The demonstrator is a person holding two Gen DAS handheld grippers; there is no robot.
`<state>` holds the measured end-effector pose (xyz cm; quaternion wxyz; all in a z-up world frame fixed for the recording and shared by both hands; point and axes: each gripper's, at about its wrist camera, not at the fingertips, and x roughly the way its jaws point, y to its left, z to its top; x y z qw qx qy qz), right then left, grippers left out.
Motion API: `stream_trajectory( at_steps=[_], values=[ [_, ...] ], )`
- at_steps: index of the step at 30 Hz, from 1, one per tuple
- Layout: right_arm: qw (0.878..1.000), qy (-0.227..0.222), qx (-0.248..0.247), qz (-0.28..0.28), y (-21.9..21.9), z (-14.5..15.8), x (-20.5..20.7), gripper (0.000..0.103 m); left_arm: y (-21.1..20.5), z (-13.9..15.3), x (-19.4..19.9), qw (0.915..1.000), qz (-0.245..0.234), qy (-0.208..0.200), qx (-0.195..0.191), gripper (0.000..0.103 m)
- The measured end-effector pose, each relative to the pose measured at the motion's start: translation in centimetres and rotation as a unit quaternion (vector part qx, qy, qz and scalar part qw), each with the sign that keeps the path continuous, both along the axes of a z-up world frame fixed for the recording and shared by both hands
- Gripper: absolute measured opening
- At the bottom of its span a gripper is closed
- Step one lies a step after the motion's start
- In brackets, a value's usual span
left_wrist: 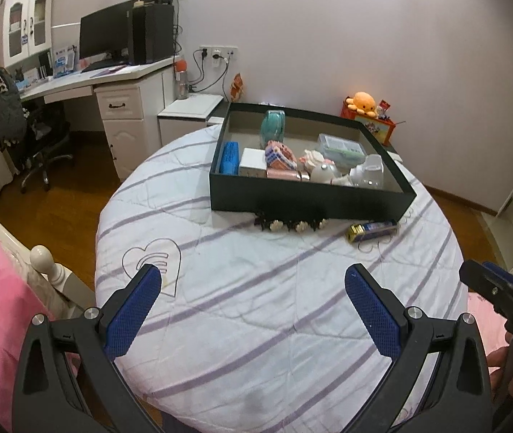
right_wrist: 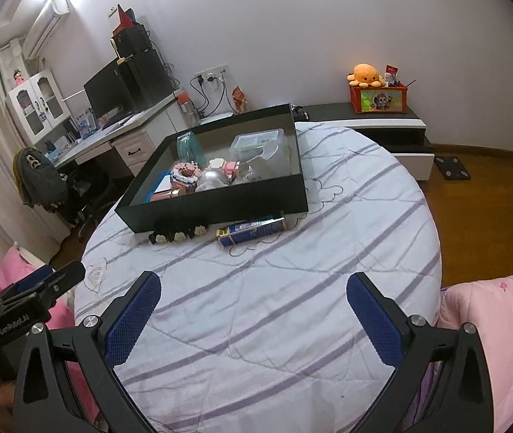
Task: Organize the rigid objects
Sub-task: 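Raise both open tools away from the tray, then grasp the blue-and-gold box with the right tool while the left tool grasps the black beaded band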
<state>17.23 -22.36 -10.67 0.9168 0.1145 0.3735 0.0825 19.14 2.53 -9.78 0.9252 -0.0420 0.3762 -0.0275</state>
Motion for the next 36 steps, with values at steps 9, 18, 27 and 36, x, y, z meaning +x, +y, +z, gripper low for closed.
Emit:
stream_trajectory(
  at_steps=[9, 18, 27, 36],
  values=[
    [1.0, 0.006, -0.008, 0.006, 0.5, -0.4, 0.1, 0.103, 0.0, -0.5, -0.1, 1.0, 0.0, 0.008, 0.001, 0.103],
    [0.997, 0.044, -0.052, 0.023, 2.6, -2.6, 4.1, 0.103, -0.1, -2.1, 1.9, 0.9996, -0.001, 0.029, 0.005, 0.103],
    [0.993, 0.076, -0.09, 0.021, 4.1, -5.5, 10.0, 0.103, -0.5, -4.0, 5.4, 0.9986, -0.004, 0.052, 0.01, 0.103],
    [0.991, 0.09, -0.099, 0.02, 4.4, -7.5, 12.5, 0.103, -1.4, -5.9, 9.1, 0.9972, -0.009, 0.073, 0.011, 0.103]
  ],
)
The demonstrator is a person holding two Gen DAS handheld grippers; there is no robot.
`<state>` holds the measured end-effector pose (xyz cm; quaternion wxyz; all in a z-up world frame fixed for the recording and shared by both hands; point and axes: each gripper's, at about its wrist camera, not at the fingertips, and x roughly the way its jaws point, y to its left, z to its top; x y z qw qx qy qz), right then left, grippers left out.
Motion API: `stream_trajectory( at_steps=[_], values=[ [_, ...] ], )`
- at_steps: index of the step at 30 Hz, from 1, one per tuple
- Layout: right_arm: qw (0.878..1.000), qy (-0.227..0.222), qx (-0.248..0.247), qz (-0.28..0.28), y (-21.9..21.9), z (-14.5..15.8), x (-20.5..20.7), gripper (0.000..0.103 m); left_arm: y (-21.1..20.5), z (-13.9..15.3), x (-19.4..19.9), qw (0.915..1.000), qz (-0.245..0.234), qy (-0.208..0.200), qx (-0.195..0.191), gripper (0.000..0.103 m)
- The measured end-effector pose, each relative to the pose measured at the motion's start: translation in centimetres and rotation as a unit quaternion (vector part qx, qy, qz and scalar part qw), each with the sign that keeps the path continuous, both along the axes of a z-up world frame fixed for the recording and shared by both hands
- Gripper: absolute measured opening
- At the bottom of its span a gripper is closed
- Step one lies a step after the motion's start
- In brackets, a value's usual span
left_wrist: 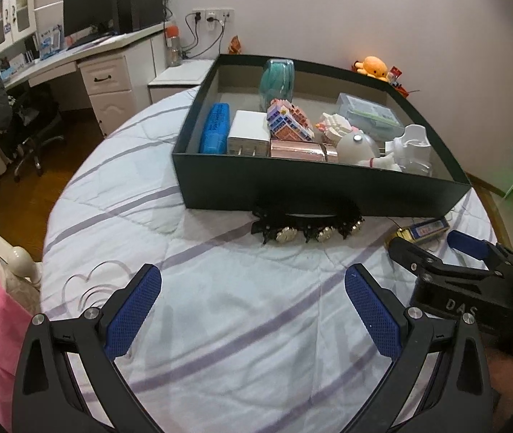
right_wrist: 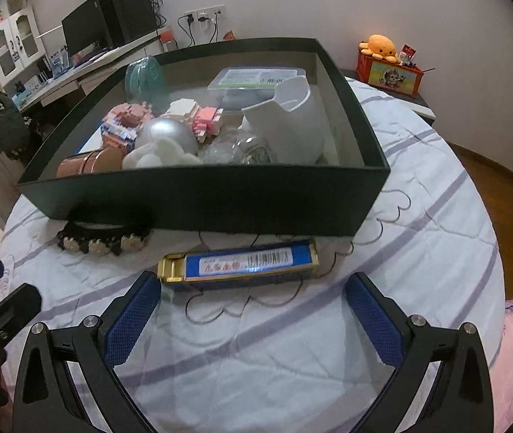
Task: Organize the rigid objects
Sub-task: 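Grasp the blue-and-gold box with the right tool while the left tool grasps the black beaded band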
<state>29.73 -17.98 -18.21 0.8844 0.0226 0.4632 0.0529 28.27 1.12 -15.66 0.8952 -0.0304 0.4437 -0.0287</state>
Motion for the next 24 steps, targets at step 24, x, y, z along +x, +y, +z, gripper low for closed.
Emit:
stream_trajectory(
  at_steps=[24],
  values=[
    [1.0, -0.022, -0.011, -0.009, -3.6, 0.1, 0.2, 0.083, -4.3, -2.8, 5.8, 0.9996, -0.01, 0.024, -0.012, 0.103]
  ],
)
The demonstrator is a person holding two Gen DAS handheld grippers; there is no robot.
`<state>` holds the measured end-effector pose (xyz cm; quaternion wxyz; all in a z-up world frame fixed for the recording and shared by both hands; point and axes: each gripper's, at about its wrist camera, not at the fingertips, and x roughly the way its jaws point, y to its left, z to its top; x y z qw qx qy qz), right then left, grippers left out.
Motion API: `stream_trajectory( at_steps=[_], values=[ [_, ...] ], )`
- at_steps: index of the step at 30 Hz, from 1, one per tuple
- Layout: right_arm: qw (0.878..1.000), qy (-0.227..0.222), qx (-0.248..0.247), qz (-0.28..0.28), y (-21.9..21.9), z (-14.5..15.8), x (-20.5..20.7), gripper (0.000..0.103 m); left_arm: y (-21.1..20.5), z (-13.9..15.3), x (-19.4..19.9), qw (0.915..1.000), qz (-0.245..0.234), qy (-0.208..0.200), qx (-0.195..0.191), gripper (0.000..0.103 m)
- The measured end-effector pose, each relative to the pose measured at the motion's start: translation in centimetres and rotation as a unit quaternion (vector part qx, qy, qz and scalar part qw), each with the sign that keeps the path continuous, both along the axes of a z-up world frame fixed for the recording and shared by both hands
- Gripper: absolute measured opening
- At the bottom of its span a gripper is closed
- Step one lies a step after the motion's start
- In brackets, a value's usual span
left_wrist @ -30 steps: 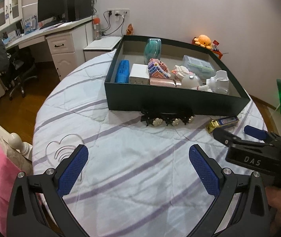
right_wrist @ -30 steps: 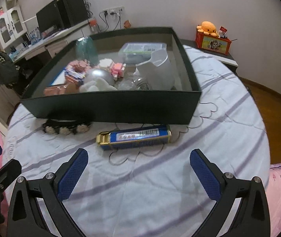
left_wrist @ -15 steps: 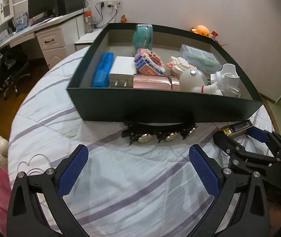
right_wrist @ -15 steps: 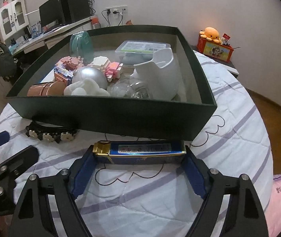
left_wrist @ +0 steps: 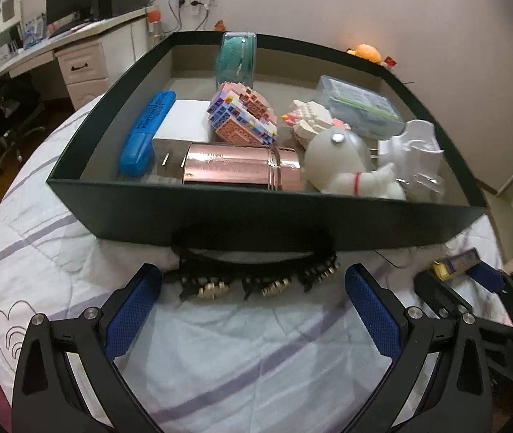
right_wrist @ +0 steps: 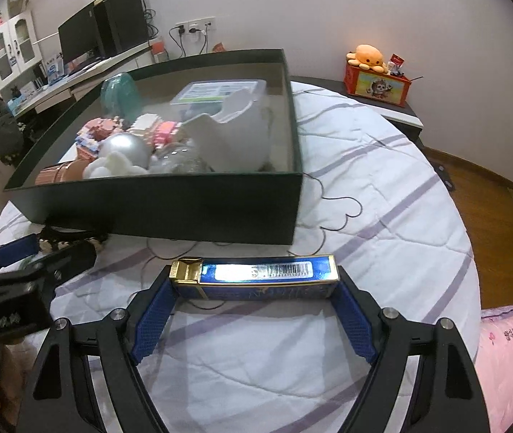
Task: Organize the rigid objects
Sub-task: 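Grasp the blue-and-gold box with the right tool while the left tool grasps the black beaded band, then carry the box and band over the tray and open both tools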
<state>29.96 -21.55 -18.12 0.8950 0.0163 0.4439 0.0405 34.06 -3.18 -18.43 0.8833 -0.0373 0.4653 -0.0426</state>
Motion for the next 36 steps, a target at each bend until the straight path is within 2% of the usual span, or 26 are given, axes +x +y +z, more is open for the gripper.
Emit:
stream_trajectory(
  at_steps=[3, 5, 6, 14, 19, 28, 36],
  values=[
    [1.0, -0.001, -0.003, 0.003, 0.2, 0.0, 0.0, 0.083, -1.5, -0.5, 0.4, 0.9986, -0.005, -0.004, 0.052, 0.103],
    [1.0, -0.001, -0.001, 0.003, 0.2, 0.0, 0.0, 0.083, -1.5, -0.4, 0.3, 0.9992, -0.009, -0.009, 0.038, 0.1],
    [1.0, -0.002, 0.002, 0.003, 0.1, 0.0, 0.0, 0.083, -1.1, -0.3, 0.3, 0.9994, -0.006, -0.011, 0.031, 0.096],
    [1.0, -0.001, 0.014, 0.004, 0.0, 0.2, -0.5, 0.084, 0.7, 0.4, -1.7, 0.9995, -0.018, -0.022, -0.013, 0.095],
    [1.0, -0.002, 0.023, 0.006, 0.1, 0.7, -1.4, 0.084, 1.6, 1.4, -4.2, 0.9993, -0.015, -0.033, -0.007, 0.095],
    [0.998, -0.029, 0.039, 0.03, 1.5, 4.0, -2.9, 0.084, 3.8, 5.9, -6.1, 0.9967, -0.007, -0.081, -0.006, 0.095],
    [0.995, -0.073, 0.041, 0.056, 2.8, 8.6, -0.9, 0.084, 5.3, 10.6, -3.1, 0.9911, -0.003, -0.133, -0.005, 0.096]
  ],
)
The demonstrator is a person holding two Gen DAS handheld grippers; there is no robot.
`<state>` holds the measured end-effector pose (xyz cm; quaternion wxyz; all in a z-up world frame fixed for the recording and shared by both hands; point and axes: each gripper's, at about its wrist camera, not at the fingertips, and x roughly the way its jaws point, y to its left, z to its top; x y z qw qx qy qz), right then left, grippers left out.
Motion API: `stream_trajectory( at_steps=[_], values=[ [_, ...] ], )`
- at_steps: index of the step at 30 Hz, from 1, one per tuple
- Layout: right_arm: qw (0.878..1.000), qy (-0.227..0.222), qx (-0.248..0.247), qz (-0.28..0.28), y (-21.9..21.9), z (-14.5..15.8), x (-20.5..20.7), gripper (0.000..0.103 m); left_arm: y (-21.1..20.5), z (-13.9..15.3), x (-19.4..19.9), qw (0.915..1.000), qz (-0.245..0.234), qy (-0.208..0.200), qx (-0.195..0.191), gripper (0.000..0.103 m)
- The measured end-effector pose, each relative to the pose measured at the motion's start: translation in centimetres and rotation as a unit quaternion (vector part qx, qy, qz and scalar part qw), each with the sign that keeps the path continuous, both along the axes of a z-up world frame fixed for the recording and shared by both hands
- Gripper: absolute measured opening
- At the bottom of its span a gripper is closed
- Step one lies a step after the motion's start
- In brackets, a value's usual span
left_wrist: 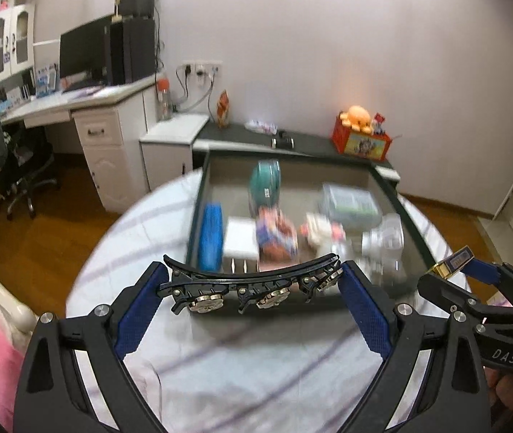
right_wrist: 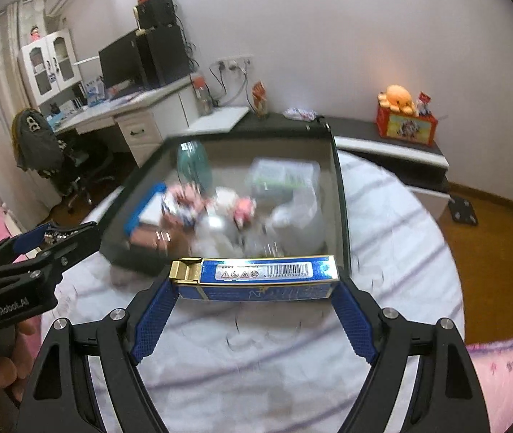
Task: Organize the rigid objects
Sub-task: 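Carry the box and band over the tray and open both tools, then raise both open tools away from the tray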
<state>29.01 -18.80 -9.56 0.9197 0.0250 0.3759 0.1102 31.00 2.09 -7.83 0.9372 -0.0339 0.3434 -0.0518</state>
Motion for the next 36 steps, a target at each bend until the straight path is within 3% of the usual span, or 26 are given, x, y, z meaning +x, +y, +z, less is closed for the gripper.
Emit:
stream_trajectory(
  at_steps=[8, 18, 25, 28, 31, 33, 36],
  values=[
    [1.0, -0.015, 0.005, 0.003, 0.4, 2.5, 6.6, 0.084, -0.1, 1.4, 6.2, 1.0, -0.004, -0.008, 0.0, 0.096],
    [1.0, 0.026, 0.013, -0.001, 0.2, 0.5, 14.5, 0.084, -2.0, -2.0, 11.9, 0.9992, -0.007, 0.028, 0.026, 0.096],
    [0.998, 0.059, 0.017, 0.001, 0.4, -2.1, 15.4, 0.087, -2.1, -3.9, 13.4, 0.9975, 0.004, 0.053, 0.047, 0.098],
    [0.998, 0.058, 0.02, -0.002, 0.2, -2.2, 15.3, 0.095, -2.1, -3.9, 13.4, 0.9973, 0.006, 0.054, 0.049, 0.102],
    [0.998, 0.059, 0.023, -0.001, 0.2, -2.1, 15.1, 0.096, -2.2, -3.5, 13.1, 0.9974, 0.008, 0.049, 0.051, 0.103],
    [0.998, 0.056, 0.029, -0.002, 0.2, -1.9, 14.7, 0.103, -2.1, -3.1, 12.7, 0.9975, 0.01, 0.045, 0.054, 0.103],
    [0.998, 0.056, 0.043, -0.004, 0.2, -1.4, 14.0, 0.103, -2.0, -2.4, 11.8, 0.9972, 0.021, 0.036, 0.061, 0.103]
  ],
)
